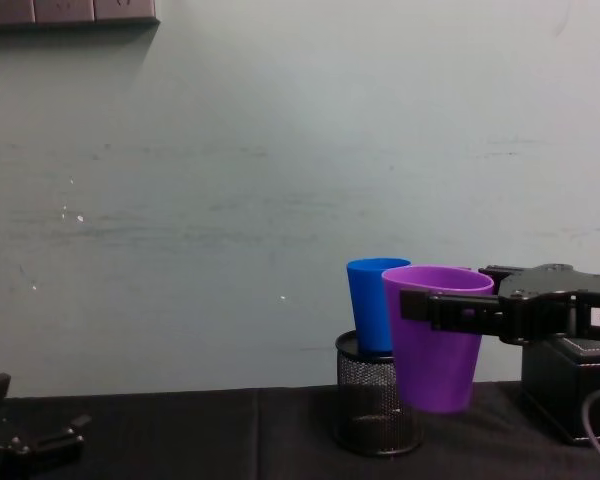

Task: Pick up one cup with a gripper and tap it against the other cup.

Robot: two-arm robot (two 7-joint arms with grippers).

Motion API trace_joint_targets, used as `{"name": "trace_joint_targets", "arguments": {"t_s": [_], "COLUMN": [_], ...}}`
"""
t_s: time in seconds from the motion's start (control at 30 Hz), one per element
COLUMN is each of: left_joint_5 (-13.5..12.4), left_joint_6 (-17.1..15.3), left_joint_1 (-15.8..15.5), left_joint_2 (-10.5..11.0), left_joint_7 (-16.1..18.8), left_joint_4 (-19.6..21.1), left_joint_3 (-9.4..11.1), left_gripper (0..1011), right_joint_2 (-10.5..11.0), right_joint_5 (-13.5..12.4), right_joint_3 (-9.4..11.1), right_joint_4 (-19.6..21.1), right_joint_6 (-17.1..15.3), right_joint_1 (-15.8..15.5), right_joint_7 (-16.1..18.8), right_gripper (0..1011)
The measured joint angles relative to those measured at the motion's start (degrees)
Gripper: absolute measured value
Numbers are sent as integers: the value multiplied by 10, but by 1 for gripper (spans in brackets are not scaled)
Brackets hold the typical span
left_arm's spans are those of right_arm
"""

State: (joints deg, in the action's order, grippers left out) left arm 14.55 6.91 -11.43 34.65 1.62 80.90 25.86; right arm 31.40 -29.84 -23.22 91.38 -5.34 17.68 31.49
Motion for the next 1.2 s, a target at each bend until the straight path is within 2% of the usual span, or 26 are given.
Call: {"name": "trace_joint_targets", "arguments": {"t_s": [1.2], "left_joint_5": [0], "left_joint_6": [0], "left_joint_1": [0], "left_joint_2": [0], "left_joint_7": [0], "left_joint_4": [0], "left_joint_3": [0], "left_gripper": [1000], "right_joint_2": [0], "right_joint_5": [1], "right_joint_3": [1], "right_joint_4": [0], "right_joint_6": [0], "right_joint_1": [-1], "right_joint_7": [0], "right_gripper": [724]}}
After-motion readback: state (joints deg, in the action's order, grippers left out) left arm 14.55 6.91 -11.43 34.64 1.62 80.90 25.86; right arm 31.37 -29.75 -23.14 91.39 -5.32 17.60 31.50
